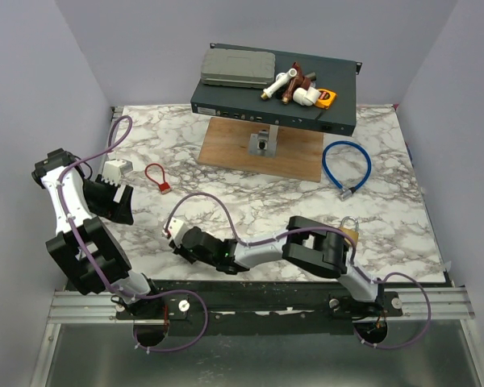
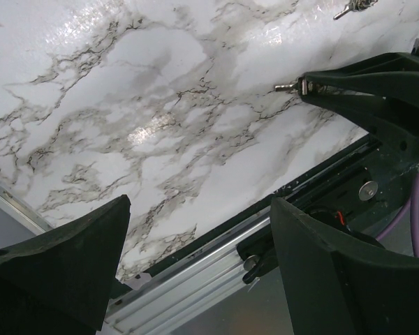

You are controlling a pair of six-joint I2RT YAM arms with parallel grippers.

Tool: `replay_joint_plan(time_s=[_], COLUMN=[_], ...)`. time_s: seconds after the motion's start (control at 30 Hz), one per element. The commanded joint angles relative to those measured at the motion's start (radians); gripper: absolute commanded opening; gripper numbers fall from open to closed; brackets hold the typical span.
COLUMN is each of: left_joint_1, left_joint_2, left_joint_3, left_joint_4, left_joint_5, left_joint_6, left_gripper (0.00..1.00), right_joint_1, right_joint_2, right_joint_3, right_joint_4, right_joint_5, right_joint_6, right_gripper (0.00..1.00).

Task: Unlock with the key
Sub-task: Move the key to the center of the board.

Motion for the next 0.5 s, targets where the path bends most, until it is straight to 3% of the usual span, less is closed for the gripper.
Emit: replay_joint_plan(time_s=[0.0, 0.33, 0.4, 0.47], left_joint_1=[-0.008, -0.050, -0.069, -0.095], left_joint_2=[-0.015, -0.024, -0.025, -0.026], left_joint_3=[0.014, 0.001, -0.011, -0.031], left_joint_4=[-0.016, 0.000, 0.014, 0.037], left_joint_5=[0.033, 0.029, 0.027, 0.018], left_joint_6=[0.008, -0.005, -0.015, -0.029], left_gripper=[0.80, 0.80, 0.80, 0.81], right_joint_1=[-0.008, -0.017, -0.017, -0.018], right_joint_2=[-0.040, -0.226, -0.259, -0.293], right_joint_3=[-0.104, -0.418, -0.463, -0.489], right_joint_4=[-0.038, -0.006, -0.007, -0.010], right_joint_5=[0.087, 0.141, 0.154, 0.160], right_joint_6=[0.005, 0.153, 0.174, 0.189], right_gripper=[0.16, 0.18, 0.25, 0.40])
